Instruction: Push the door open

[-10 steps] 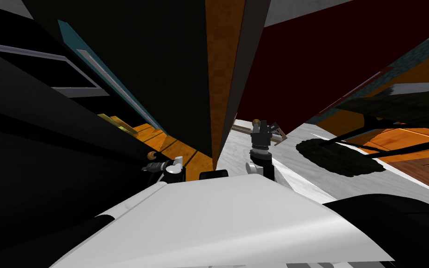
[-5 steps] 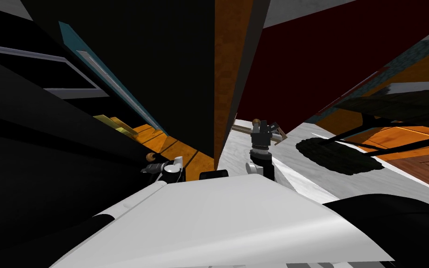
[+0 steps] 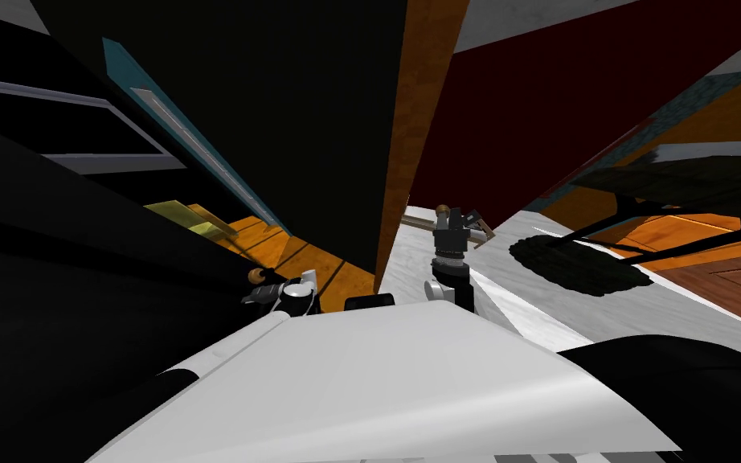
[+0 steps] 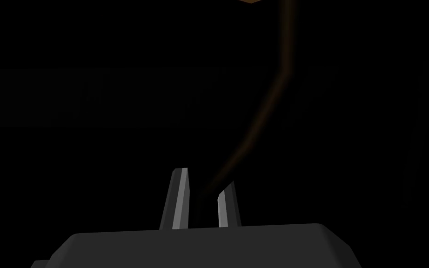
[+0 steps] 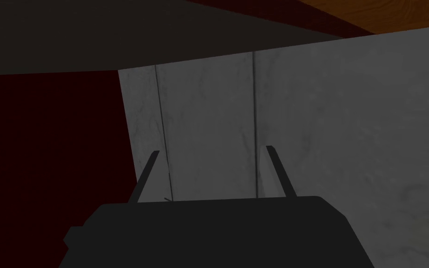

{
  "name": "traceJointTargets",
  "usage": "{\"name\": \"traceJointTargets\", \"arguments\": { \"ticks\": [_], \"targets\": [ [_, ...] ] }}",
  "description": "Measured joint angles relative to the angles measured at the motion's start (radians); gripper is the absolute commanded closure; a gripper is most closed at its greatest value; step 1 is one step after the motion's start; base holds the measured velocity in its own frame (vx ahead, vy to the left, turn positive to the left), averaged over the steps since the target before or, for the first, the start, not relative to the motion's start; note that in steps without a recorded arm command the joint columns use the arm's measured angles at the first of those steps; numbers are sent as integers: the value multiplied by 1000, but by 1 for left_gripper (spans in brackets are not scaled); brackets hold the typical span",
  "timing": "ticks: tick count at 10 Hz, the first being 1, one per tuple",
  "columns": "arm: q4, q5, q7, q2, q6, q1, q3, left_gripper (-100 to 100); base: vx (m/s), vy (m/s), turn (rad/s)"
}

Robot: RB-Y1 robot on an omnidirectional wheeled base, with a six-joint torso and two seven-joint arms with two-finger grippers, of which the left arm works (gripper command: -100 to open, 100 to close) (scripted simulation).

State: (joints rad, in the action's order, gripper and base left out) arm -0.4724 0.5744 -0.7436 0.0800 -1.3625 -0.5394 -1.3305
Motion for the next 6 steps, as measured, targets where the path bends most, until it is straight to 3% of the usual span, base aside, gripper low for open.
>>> {"name": "traceJointTargets", "arguments": {
  "ticks": [1,2,3,6],
  "targets": [
    [-14,5,-5,-8,-6,-2,-8,100,15,102,-20],
    [18,10,-2,5,-26,-8,-15,100,15,104,-34],
    [4,15,-5,-6,-33,-8,-23,100,6,100,-31],
    [23,29,-7,-9,-69,-18,-45,100,17,58,24]
  ]
}}
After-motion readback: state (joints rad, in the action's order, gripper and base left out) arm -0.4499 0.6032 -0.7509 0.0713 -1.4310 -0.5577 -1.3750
